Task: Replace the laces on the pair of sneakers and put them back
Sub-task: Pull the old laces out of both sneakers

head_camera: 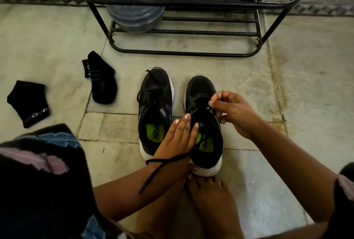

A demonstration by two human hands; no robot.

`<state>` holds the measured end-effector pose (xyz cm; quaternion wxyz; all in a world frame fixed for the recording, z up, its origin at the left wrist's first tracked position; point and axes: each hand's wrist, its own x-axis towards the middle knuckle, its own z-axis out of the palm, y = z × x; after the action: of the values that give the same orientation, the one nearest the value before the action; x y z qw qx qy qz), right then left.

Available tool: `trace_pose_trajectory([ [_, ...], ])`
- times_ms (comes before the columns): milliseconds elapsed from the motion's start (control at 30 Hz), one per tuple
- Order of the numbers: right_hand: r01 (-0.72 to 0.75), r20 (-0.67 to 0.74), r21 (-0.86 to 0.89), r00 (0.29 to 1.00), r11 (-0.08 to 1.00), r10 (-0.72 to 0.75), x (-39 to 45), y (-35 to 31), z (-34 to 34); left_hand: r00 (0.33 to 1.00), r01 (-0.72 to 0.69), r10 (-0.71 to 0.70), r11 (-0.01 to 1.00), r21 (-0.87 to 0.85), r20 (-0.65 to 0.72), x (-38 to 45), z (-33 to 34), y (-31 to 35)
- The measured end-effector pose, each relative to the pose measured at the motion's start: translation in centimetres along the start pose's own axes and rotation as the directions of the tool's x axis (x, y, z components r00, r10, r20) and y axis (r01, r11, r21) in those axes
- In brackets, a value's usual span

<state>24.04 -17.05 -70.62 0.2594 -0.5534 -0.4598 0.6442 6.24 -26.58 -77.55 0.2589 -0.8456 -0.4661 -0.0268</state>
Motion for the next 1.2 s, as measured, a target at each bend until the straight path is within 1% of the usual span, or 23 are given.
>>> trace_pose_trajectory([
  [100,0.033,0.012,-0.276,0.999,0.960,-0.031,-0.2,0.7,-0.5,1.000,0.011,-0.009,0.998,-0.054,0.029,0.2,-0.1,-0.1],
  [133,0.056,0.022,-0.335,0.998,0.941,-0.052,-0.2,1.0,-0.4,0.998,0.019,-0.014,0.997,-0.079,0.066,0.2,-0.2,-0.2],
  [200,0.120,0.022,-0.411,0.992,0.904,-0.122,-0.3,1.3,0.2,0.975,0.051,-0.019,0.989,-0.142,0.219,0.5,-0.9,-0.6],
  [267,0.143,-0.015,-0.467,0.985,0.873,-0.170,-0.2,1.4,0.8,0.941,0.075,-0.008,0.980,-0.184,0.339,0.7,-1.7,-1.0],
  [300,0.129,-0.044,-0.459,0.985,0.879,-0.168,-0.3,1.3,1.0,0.930,0.074,0.007,0.976,-0.204,0.368,0.7,-1.9,-1.1],
  [333,0.095,-0.076,-0.393,0.988,0.915,-0.135,-0.3,1.0,1.1,0.926,0.068,0.021,0.973,-0.220,0.378,0.7,-2.0,-1.2],
  [367,0.043,-0.091,-0.252,0.993,0.967,-0.068,-0.4,0.5,1.1,0.928,0.055,0.031,0.974,-0.220,0.372,0.7,-2.0,-1.3],
  [400,-0.021,-0.074,-0.047,0.997,0.999,0.018,-0.6,-0.1,1.0,0.923,0.051,0.038,0.974,-0.220,0.382,0.7,-2.1,-1.5],
  [433,-0.083,-0.032,0.156,0.995,0.984,0.089,-0.8,-0.7,0.8,0.914,0.057,0.039,0.973,-0.224,0.404,0.8,-2.2,-1.6],
  [467,-0.119,0.010,0.286,0.993,0.951,0.121,-1.0,-1.0,0.6,0.909,0.062,0.042,0.970,-0.235,0.415,0.8,-2.4,-1.7],
  [500,-0.125,0.036,0.335,0.992,0.934,0.120,-1.3,-1.2,0.4,0.914,0.057,0.051,0.966,-0.252,0.403,0.8,-2.5,-1.5],
  [533,-0.114,0.049,0.335,0.993,0.935,0.104,-1.5,-1.2,0.4,0.921,0.046,0.056,0.967,-0.250,0.386,0.7,-2.5,-1.3],
  [567,-0.094,0.047,0.299,0.995,0.950,0.084,-1.6,-1.0,0.4,0.931,0.043,0.052,0.968,-0.248,0.362,0.6,-2.6,-1.1],
  [667,-0.047,-0.018,0.096,0.999,0.994,0.049,-1.6,-0.1,0.5,0.931,0.064,0.031,0.967,-0.247,0.363,0.5,-2.9,-1.0],
  [767,-0.040,-0.049,-0.079,0.998,0.996,0.037,-1.4,0.3,0.3,0.889,0.098,0.034,0.960,-0.263,0.457,0.7,-3.0,-1.3],
  [833,-0.012,-0.073,-0.152,0.997,0.988,0.001,-1.4,0.3,0.6,0.867,0.118,0.022,0.961,-0.249,0.497,0.8,-2.9,-1.2],
  [867,0.011,-0.091,-0.156,0.995,0.988,-0.026,-1.5,0.2,0.7,0.873,0.124,0.008,0.963,-0.238,0.488,0.6,-2.8,-1.1],
  [900,0.035,-0.114,-0.130,0.992,0.991,-0.050,-1.5,-0.2,0.6,0.893,0.120,-0.002,0.965,-0.235,0.450,0.4,-2.5,-1.0],
  [967,0.082,-0.161,-0.011,0.984,0.997,-0.082,-1.7,-1.4,0.2,0.930,0.094,-0.002,0.967,-0.235,0.367,0.0,-2.3,-0.7],
  [1000,0.104,-0.171,0.053,0.981,0.993,-0.094,-1.7,-2.1,-0.2,0.935,0.088,-0.001,0.969,-0.230,0.354,-0.1,-2.3,-0.7],
  [1067,0.120,-0.157,0.106,0.982,0.987,-0.103,-2.0,-2.9,-0.7,0.944,0.099,-0.012,0.963,-0.250,0.330,0.0,-2.3,-0.5],
  [1133,0.076,-0.122,0.134,0.991,0.988,-0.060,-2.2,-2.4,-0.7,0.943,0.132,-0.036,0.953,-0.271,0.332,0.3,-2.3,-0.3],
  [1200,-0.005,-0.095,0.130,0.995,0.991,0.017,-2.1,-0.9,-0.3,0.950,0.133,-0.059,0.965,-0.226,0.308,0.2,-2.1,-0.1],
])
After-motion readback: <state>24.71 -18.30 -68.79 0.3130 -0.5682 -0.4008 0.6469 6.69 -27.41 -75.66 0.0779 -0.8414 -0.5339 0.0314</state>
